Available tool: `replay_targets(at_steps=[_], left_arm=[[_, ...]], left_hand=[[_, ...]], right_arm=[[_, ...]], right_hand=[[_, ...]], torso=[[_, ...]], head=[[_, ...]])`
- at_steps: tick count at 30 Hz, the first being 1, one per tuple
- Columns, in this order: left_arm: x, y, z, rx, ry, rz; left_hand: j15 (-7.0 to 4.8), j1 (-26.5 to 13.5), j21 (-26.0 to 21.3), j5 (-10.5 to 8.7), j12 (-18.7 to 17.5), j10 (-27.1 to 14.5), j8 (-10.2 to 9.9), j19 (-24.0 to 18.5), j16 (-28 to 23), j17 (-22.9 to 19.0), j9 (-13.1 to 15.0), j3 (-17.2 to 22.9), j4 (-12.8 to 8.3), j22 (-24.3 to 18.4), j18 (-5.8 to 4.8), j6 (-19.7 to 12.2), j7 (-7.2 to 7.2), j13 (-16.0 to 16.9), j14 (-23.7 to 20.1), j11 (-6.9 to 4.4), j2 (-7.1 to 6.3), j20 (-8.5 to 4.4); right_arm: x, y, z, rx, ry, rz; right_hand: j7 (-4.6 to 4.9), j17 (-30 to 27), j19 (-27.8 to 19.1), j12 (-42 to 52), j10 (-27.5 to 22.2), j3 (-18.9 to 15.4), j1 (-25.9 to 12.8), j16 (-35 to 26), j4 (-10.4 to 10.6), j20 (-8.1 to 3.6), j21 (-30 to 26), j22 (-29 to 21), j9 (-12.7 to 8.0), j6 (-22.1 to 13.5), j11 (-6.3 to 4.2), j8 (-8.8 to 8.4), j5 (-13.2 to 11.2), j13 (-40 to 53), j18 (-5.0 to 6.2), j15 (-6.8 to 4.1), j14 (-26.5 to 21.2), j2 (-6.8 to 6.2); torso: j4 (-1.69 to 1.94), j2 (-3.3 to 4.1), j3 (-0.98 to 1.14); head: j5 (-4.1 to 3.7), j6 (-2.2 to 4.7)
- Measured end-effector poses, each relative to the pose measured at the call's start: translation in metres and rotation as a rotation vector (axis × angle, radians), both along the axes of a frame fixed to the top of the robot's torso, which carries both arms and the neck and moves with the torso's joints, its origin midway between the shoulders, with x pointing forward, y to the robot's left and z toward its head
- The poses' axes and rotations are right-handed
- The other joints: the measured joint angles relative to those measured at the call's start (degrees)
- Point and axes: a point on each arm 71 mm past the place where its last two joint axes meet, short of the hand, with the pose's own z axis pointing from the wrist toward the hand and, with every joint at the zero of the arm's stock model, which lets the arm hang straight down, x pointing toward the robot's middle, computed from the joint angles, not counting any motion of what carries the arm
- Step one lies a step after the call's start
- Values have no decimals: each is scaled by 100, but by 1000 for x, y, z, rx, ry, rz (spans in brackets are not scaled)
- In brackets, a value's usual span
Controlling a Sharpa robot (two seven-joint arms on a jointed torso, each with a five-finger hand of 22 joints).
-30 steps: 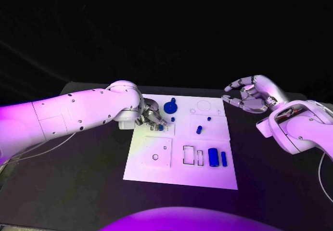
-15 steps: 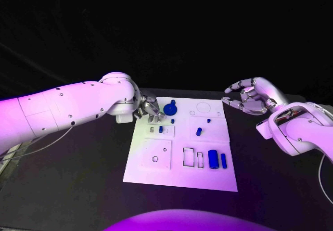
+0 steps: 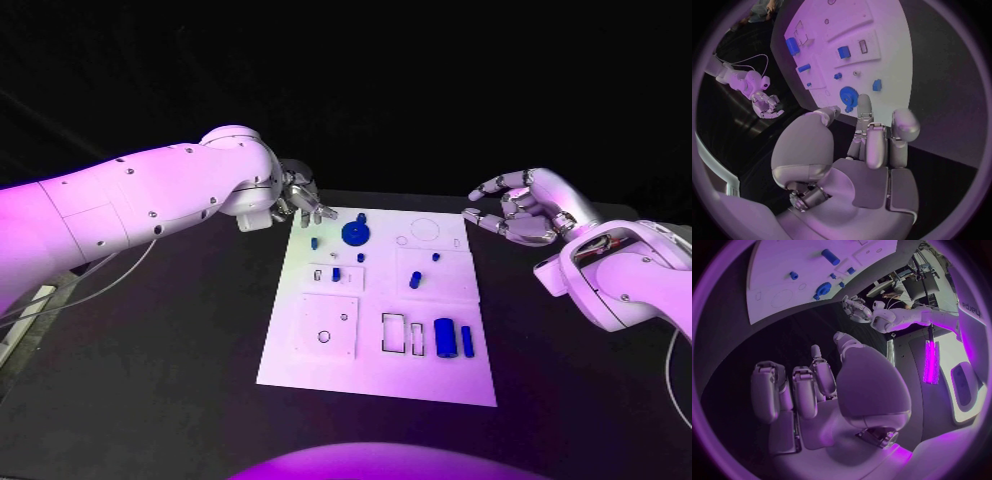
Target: Assemble the parts on the task board
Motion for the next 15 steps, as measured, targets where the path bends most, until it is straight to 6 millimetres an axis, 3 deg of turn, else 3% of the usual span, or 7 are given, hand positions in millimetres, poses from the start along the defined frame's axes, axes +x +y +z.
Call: replay_targets(at_steps=[3,6,15], left_arm=[[6,0,-2,18,-4,6],[9,2,-5,41,-2,9],[18,9,-11,110,17,12]], left_hand=[[0,0,0,-171,0,19,-48,21,0,0,-74,-98,-2,27,0,44,-1,-26,0,18,0,21],[0,-32,0,-612,0,19,-88,21,0,0,-176,-242,4,28,0,52,-10,-62,0,19,32,21],[0,14,0,-672,0,19,-115,42,0,0,-233,-255,12,93,-4,71,9,-70,0,18,107,42]], right_arm=[[0,0,0,0,0,0],[0,0,0,0,0,1],[0,1,0,0,0,1]], right_hand=[[0,4,0,0,0,0,0,0,0,0,0,0,0,0,0,0,0,0,0,0,0,0],[0,4,0,0,0,0,-1,0,0,0,0,0,0,0,0,23,0,0,0,0,0,1],[0,4,0,0,0,0,-30,0,0,0,0,-1,-1,0,0,23,0,-1,0,0,0,30]], torso=[[-1,1,0],[-2,2,-3],[8,-2,-2]], head=[[3,1],[12,-4],[29,-16]])
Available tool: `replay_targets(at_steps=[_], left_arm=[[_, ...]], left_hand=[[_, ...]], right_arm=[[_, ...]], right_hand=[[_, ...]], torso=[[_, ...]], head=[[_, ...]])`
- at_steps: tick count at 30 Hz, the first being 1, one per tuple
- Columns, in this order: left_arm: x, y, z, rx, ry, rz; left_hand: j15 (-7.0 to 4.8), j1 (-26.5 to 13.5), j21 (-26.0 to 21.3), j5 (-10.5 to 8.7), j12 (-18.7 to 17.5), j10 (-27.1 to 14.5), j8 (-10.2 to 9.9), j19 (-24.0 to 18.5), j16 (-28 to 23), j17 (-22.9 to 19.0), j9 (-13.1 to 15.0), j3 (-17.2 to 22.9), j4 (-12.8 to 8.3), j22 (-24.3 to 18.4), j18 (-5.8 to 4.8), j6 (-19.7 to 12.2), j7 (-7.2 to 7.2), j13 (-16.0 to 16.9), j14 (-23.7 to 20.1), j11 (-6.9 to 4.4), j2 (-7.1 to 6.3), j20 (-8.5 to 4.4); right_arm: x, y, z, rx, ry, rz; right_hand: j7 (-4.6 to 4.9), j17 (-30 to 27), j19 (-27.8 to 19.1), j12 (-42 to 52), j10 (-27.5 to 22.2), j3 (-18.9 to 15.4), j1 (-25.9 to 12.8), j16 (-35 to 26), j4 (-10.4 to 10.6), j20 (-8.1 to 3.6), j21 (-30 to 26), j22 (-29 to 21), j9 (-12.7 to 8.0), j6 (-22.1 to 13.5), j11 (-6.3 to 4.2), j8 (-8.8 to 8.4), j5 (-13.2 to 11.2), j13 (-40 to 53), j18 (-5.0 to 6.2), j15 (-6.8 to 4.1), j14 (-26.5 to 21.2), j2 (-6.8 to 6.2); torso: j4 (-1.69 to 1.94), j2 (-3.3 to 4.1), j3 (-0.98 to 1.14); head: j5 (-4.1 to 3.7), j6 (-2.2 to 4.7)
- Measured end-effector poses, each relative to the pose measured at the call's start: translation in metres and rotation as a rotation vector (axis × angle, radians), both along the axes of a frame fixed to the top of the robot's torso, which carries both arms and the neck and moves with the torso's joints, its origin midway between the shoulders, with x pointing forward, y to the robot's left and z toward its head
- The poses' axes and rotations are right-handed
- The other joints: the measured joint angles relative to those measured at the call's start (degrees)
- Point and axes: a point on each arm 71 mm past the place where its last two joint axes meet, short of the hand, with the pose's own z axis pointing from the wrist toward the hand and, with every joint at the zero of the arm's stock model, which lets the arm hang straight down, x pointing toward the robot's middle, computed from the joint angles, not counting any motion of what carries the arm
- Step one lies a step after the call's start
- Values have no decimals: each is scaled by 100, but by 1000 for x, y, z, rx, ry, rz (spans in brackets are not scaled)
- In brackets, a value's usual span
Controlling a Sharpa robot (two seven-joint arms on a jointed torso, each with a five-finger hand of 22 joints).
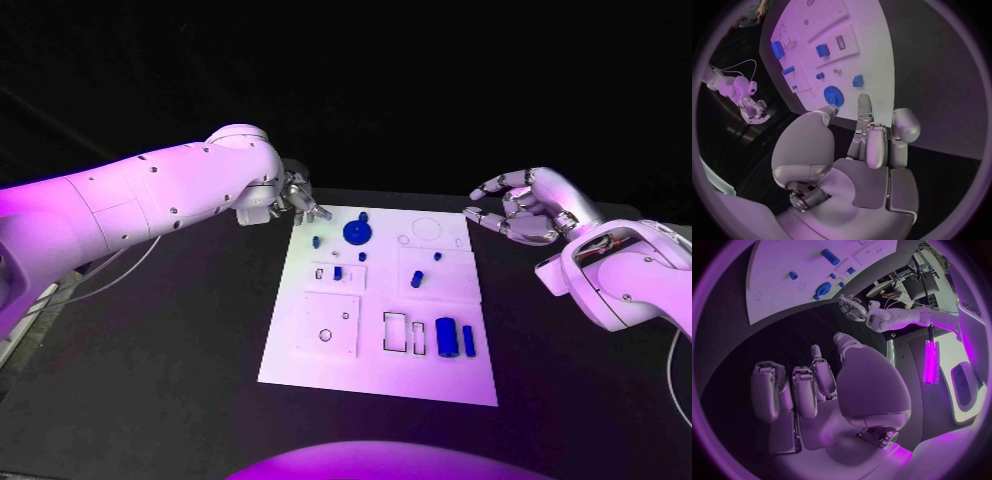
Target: Assemble the parts on the task board
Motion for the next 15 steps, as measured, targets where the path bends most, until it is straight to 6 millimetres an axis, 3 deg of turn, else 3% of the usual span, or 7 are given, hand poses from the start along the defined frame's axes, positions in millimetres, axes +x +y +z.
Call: replay_targets(at_steps=[15], left_arm=[[3,-2,-15,54,63,-20]], left_hand=[[0,77,134,0,0,63,0,124,78,0,-97,-46,-11,229,-1,158,-67,-5,0,-21,77,-3]], right_arm=[[0,1,-1,1,1,2]], right_hand=[[0,-1,0,0,0,0,0,0,0,0,0,-1,-1,0,0,0,0,-1,0,0,0,0]], torso=[[-11,1,2]], head=[[23,-19]])
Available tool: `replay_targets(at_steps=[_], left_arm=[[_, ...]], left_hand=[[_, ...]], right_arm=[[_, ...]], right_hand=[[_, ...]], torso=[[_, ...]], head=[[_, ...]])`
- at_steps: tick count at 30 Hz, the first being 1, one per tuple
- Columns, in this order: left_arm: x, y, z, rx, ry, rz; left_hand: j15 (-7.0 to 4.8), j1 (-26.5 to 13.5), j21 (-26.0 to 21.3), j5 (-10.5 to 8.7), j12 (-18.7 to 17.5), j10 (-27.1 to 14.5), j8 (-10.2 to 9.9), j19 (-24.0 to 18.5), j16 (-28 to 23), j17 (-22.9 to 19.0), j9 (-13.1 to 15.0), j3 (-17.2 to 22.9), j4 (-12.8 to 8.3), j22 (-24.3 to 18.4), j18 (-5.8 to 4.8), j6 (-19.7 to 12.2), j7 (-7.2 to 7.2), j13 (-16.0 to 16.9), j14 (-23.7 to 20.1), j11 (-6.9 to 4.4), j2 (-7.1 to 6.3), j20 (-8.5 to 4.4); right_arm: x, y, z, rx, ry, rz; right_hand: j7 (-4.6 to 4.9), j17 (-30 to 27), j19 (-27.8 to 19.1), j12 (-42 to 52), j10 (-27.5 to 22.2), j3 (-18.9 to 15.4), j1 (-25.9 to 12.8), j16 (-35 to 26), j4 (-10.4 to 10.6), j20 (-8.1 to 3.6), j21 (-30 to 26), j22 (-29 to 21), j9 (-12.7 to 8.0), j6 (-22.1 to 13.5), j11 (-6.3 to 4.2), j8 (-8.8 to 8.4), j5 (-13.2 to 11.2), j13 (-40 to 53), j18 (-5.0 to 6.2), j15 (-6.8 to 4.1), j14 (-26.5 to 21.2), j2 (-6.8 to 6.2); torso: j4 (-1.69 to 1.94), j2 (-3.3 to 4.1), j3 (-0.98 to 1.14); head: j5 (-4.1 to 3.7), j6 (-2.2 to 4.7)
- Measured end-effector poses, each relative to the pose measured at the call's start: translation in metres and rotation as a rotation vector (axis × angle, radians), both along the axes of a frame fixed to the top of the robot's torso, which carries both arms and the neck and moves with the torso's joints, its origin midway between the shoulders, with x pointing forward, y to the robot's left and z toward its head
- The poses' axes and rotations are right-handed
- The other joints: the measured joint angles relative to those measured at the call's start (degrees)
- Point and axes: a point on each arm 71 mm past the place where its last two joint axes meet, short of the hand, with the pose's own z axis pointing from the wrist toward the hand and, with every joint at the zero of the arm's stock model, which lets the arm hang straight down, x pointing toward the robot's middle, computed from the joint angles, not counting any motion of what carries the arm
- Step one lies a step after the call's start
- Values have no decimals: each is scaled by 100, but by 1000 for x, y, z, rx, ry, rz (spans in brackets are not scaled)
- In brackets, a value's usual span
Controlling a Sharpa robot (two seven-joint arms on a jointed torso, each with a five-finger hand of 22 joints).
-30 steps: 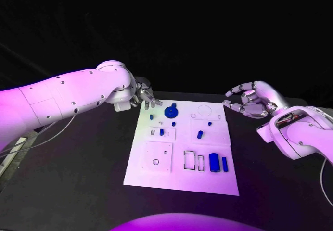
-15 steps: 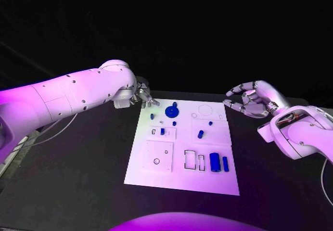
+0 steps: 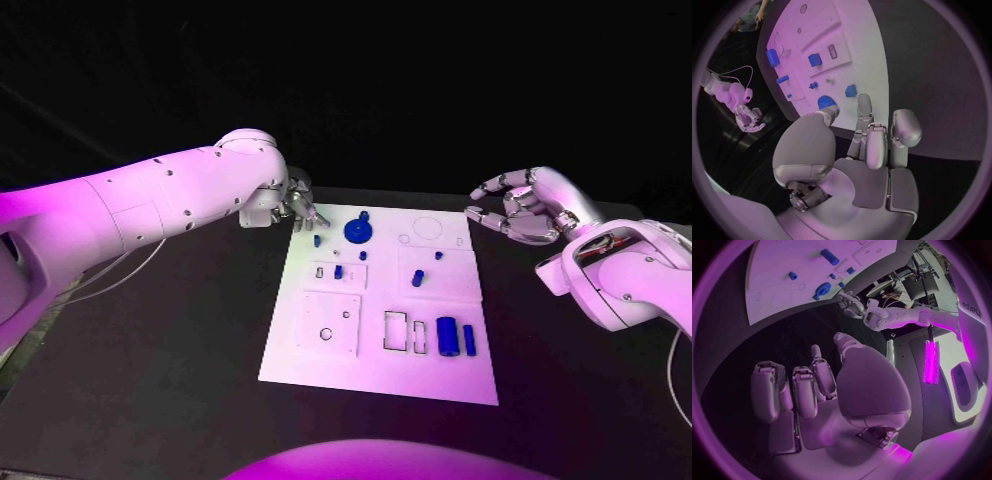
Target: Assemble the parts on the task board
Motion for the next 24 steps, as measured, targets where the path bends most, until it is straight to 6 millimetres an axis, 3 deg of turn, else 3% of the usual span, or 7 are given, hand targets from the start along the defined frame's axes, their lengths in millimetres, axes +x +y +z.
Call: replay_targets(at_steps=[17,24], left_arm=[[-1,-2,-5,14,40,-16],[-2,-3,-6,13,56,-23]], left_hand=[[-22,169,117,0,74,101,0,82,83,0,-89,-53,6,203,-1,303,-65,-15,-21,-63,163,-40],[-21,299,174,0,73,122,0,123,126,0,-122,-53,6,269,-2,366,-87,-27,-21,-83,147,-40]], right_arm=[[0,0,0,0,0,0],[0,1,0,0,0,1]], right_hand=[[0,-1,0,0,0,0,0,0,0,0,0,-1,3,0,0,0,0,0,0,0,0,0],[0,-1,0,0,0,0,0,0,0,0,0,-1,3,0,0,0,0,5,0,0,0,0]], torso=[[0,-5,7],[3,-8,10]], head=[[-8,-35],[-8,-41]])
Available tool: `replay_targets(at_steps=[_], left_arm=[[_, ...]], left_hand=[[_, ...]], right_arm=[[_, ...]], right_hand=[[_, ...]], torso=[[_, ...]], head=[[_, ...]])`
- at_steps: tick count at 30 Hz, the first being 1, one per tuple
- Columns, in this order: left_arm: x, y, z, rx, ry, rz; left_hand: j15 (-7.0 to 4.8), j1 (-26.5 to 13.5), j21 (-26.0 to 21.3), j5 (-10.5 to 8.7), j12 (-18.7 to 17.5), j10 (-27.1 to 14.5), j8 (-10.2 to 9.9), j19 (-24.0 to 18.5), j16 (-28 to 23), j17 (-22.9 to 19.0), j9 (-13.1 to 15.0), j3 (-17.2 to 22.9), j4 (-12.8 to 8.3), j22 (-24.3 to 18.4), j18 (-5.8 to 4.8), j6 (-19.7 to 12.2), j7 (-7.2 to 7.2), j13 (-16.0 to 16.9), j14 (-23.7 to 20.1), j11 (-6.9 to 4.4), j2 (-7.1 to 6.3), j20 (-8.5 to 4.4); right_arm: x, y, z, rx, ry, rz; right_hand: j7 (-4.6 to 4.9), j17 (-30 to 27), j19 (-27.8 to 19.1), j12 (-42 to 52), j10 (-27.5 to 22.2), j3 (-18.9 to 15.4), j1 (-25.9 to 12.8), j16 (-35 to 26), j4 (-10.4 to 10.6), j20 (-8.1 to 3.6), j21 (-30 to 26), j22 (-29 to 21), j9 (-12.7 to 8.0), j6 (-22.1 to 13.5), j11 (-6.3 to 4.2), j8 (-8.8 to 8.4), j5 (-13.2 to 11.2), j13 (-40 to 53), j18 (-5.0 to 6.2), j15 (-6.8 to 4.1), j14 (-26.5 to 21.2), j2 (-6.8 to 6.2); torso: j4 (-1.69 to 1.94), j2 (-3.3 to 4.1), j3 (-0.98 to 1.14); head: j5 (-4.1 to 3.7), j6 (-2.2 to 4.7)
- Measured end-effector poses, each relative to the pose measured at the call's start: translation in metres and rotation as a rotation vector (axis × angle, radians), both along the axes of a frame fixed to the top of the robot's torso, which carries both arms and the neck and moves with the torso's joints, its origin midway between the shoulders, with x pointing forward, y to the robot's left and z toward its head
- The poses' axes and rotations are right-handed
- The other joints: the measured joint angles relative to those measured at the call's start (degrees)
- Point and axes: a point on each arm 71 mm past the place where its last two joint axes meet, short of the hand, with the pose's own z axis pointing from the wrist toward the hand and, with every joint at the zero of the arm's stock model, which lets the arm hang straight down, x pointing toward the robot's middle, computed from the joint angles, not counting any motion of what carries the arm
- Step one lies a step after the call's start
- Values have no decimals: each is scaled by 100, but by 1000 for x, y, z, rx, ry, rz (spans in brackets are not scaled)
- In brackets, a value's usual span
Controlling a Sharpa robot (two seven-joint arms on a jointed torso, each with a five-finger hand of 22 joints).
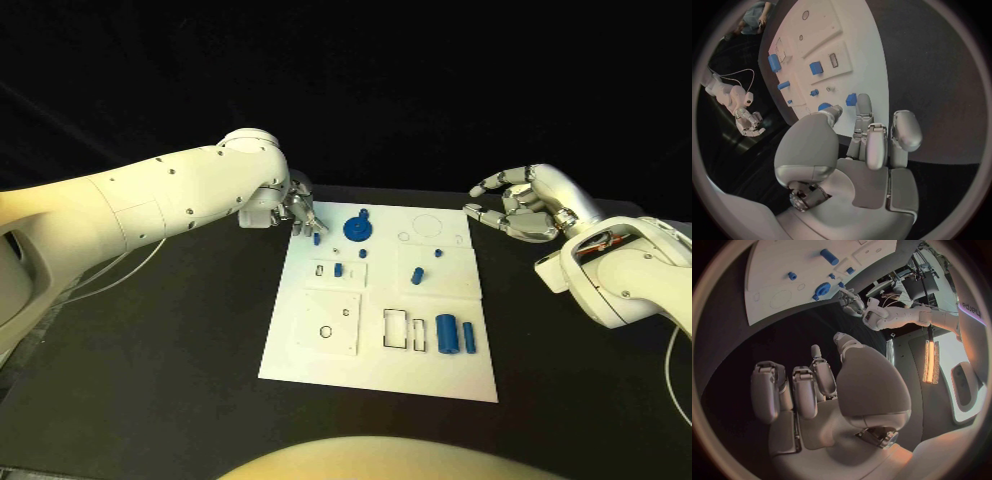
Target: Assemble the parts on the task board
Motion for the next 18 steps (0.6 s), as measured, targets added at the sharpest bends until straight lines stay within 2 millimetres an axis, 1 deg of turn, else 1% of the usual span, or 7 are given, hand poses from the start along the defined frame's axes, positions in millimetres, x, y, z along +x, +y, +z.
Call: replay_targets(at_steps=[1,7,9,12,15,17,18], left_arm=[[0,0,0,-1,2,0],[-1,-2,-2,-8,10,-1],[-1,-2,-3,-9,13,-1],[-1,-3,-5,-10,18,0],[-1,-3,-7,-11,22,0],[-2,-3,-7,-12,23,0],[-2,-3,-7,-12,24,0]], left_hand=[[0,12,0,0,0,21,0,0,0,0,-5,0,0,0,0,10,-10,-4,0,-21,12,0],[0,47,0,0,-1,20,0,0,0,0,-21,0,0,12,0,19,-19,-12,0,-20,2,0],[0,77,0,0,-1,20,0,0,0,0,-21,0,0,12,-1,19,-19,-12,0,-20,32,0],[0,77,0,0,-1,20,0,0,0,0,-30,0,0,12,0,40,2,-12,0,-20,32,-1],[0,77,0,0,-1,20,0,0,0,0,-32,16,-16,12,0,61,-19,-18,0,-20,31,-1],[-21,121,0,0,-1,20,0,-1,0,0,-44,16,-16,12,0,60,-19,-18,22,-20,59,-1],[-21,136,0,0,-1,20,0,-1,0,0,-46,17,-16,12,0,60,-19,-18,22,-20,45,-1]], right_arm=[[0,0,0,0,0,0],[0,0,0,0,0,0],[0,0,0,0,0,0],[0,0,0,0,0,0],[0,0,0,0,0,0],[0,0,0,0,0,0],[0,0,0,0,0,0]], right_hand=[[0,0,0,0,0,0,0,0,0,0,0,0,0,0,0,0,0,0,0,0,0,0],[0,0,0,0,0,0,0,0,0,0,0,0,0,0,0,0,0,0,0,0,0,0],[0,0,0,0,0,0,0,0,0,0,0,2,0,0,0,0,0,0,0,0,0,0],[0,-1,0,0,0,0,0,0,0,0,0,4,0,0,0,0,0,-1,0,0,0,0],[0,-1,0,0,0,0,0,0,0,0,0,4,0,0,0,0,0,-1,0,0,0,0],[0,-1,0,0,0,0,0,0,0,0,0,4,0,0,0,0,0,-1,0,0,0,0],[0,-1,0,0,0,0,0,0,0,0,0,4,0,0,0,0,0,-1,0,0,0,0]], torso=[[1,0,-1],[1,0,-3],[0,0,-3],[-3,0,-6],[-3,3,-6],[-3,3,-6],[-4,3,-6]], head=[[0,-1],[3,1],[4,-1],[5,-5],[3,-11],[0,-14],[-1,-15]])
